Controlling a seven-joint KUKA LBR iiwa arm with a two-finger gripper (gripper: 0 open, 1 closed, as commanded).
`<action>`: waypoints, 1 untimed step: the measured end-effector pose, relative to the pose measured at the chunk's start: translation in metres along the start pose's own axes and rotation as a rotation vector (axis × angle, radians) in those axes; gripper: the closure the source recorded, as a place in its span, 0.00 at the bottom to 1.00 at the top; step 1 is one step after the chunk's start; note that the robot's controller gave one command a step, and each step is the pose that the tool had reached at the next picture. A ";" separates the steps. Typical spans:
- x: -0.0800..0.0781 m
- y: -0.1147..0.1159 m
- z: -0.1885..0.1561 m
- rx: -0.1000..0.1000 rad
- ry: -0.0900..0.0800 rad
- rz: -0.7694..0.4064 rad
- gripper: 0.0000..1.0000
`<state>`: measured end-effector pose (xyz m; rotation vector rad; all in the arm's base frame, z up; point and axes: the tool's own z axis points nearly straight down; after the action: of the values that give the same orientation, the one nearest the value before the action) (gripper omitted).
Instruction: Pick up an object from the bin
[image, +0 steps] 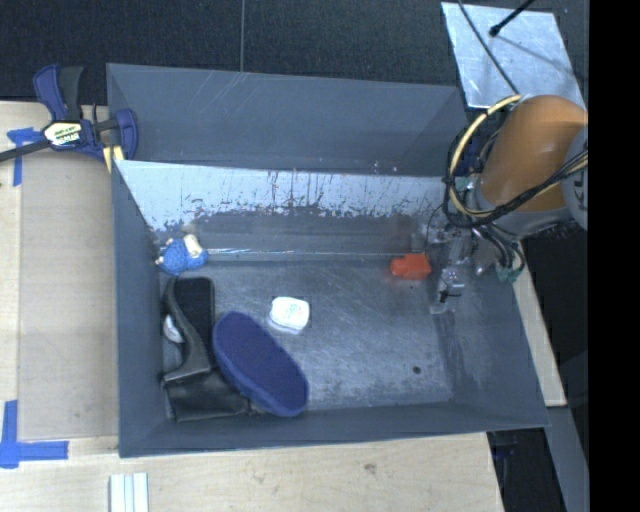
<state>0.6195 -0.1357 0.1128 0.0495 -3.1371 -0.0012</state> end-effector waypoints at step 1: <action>-0.005 -0.006 0.045 0.000 0.000 0.069 0.00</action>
Offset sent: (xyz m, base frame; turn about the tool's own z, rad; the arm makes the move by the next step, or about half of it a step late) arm 0.0059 -0.0055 -0.0428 0.0694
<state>0.6246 -0.1414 0.0678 -0.0591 -3.1364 -0.0016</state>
